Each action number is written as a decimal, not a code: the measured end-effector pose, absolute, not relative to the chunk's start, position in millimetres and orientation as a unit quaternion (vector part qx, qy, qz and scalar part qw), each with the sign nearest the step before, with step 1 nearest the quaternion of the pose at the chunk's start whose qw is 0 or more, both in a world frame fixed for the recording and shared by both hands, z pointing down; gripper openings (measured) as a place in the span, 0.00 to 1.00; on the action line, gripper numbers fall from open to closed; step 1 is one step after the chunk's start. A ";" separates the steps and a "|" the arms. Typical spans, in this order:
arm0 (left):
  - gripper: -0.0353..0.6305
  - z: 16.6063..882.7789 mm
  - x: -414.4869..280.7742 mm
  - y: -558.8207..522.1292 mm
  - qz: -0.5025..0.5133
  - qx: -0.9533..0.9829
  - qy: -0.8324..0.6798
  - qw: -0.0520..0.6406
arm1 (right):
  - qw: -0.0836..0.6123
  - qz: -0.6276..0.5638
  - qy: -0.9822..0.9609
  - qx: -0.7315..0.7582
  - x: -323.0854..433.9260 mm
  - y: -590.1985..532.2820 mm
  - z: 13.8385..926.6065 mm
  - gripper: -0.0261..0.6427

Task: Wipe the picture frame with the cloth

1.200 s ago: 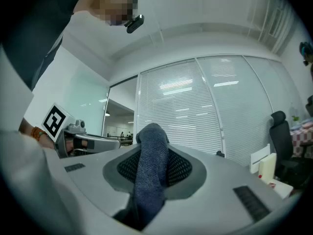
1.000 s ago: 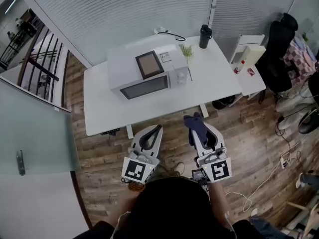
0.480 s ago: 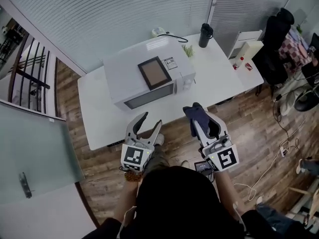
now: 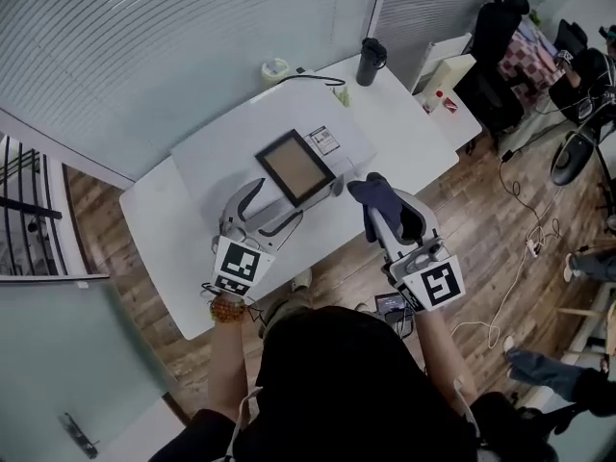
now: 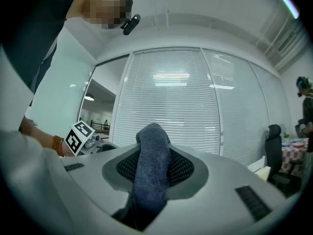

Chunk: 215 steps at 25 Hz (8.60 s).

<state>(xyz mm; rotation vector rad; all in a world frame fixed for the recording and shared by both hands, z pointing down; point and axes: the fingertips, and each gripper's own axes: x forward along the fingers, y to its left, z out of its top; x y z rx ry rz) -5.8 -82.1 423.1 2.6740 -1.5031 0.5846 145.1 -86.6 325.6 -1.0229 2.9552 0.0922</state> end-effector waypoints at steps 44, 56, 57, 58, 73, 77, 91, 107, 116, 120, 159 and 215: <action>0.63 490.0 -63.7 -147.6 0.356 0.870 -0.329 0.095 | -0.438 -0.066 0.879 -0.178 -26.3 -237.7 465.0 0.19; 0.63 492.9 -63.2 -153.0 0.351 0.869 -0.332 0.102 | -0.457 -0.155 0.859 -0.173 -42.5 -255.9 480.5 0.19; 0.63 493.2 -62.0 -156.2 0.350 0.870 -0.332 0.102 | -0.461 -0.152 0.857 -0.172 -42.6 -257.9 480.5 0.19; 0.63 494.3 -59.9 -157.1 0.352 0.870 -0.329 0.102 | -0.468 -0.147 0.854 -0.171 -41.7 -257.5 481.9 0.19; 0.61 493.1 -60.5 -148.5 0.355 0.872 -0.319 0.107 | -0.499 -0.086 0.857 -0.091 -79.5 -190.0 482.6 0.17; 0.60 494.1 -60.0 -147.7 0.357 0.872 -0.318 0.105 | -0.492 -0.068 0.866 -0.061 -84.4 -171.7 482.7 0.17; 0.59 489.1 -62.9 -144.7 0.353 0.877 -0.316 0.084 | -0.331 -0.133 0.932 -0.059 -49.4 -212.6 425.6 0.17; 0.49 485.5 -55.6 -145.1 0.412 0.872 -0.260 0.055 | -0.420 -0.102 0.898 -0.077 -69.1 -238.1 475.3 0.17; 0.48 489.0 -56.4 -144.4 0.372 0.879 -0.287 0.075 | -0.430 -0.116 0.891 -0.084 -51.3 -232.8 479.6 0.17; 0.48 488.0 -57.5 -145.6 0.361 0.883 -0.290 0.077 | -0.433 -0.122 0.889 -0.089 -36.0 -227.1 479.8 0.17; 0.49 490.5 -57.8 -146.5 0.347 0.882 -0.306 0.089 | -0.374 -0.071 0.894 -0.238 8.6 -128.8 478.2 0.16; 0.48 486.7 -59.6 -150.2 0.327 0.880 -0.333 0.091 | -0.395 0.047 0.913 -0.087 -47.2 -234.7 432.3 0.16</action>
